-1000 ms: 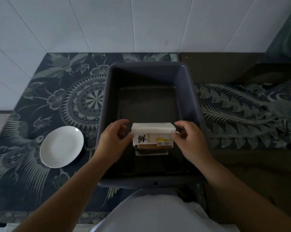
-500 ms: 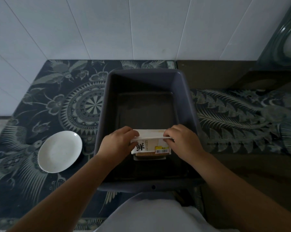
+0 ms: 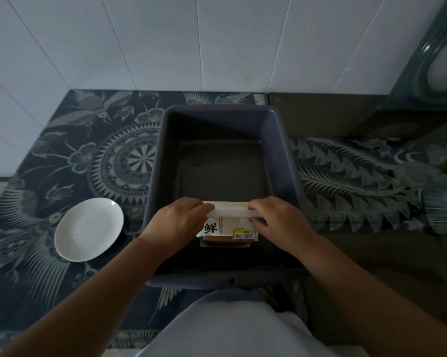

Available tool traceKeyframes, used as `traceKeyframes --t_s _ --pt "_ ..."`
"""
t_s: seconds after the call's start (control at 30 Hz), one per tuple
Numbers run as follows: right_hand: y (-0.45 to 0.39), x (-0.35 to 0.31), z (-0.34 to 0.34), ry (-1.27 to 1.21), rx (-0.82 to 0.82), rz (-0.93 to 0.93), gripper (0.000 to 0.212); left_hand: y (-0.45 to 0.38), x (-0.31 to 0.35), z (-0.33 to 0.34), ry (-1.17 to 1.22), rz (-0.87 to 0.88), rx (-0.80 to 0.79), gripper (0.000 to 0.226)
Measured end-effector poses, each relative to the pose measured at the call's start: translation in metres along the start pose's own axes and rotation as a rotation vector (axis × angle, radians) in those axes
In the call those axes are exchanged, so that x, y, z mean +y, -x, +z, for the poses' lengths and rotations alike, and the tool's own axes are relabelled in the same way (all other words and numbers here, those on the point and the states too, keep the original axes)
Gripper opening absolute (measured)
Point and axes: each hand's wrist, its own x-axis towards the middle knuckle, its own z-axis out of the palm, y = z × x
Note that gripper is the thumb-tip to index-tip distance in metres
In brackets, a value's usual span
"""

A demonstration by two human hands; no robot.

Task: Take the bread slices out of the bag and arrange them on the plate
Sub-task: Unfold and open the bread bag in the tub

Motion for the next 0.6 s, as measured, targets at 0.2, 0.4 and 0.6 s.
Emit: traceKeyframes --t_s 0.2,0.4,0.6 --pt "-0.005 0.001 -0.001 -0.164 -0.033 0.082 0.010 0.002 0.000 -0.003 0.166 -0.093 0.052 0.019" --pt "-0.011 0.002 0.002 -0.358 -0.118 0.276 0.007 0.000 -0.005 0.003 0.330 -0.277 0.041 0.021" --pt "-0.017 0.006 0.001 -0.624 -0.244 0.544 0.006 -0.002 -0.005 0.006 0.316 -0.241 0.034 0.028"
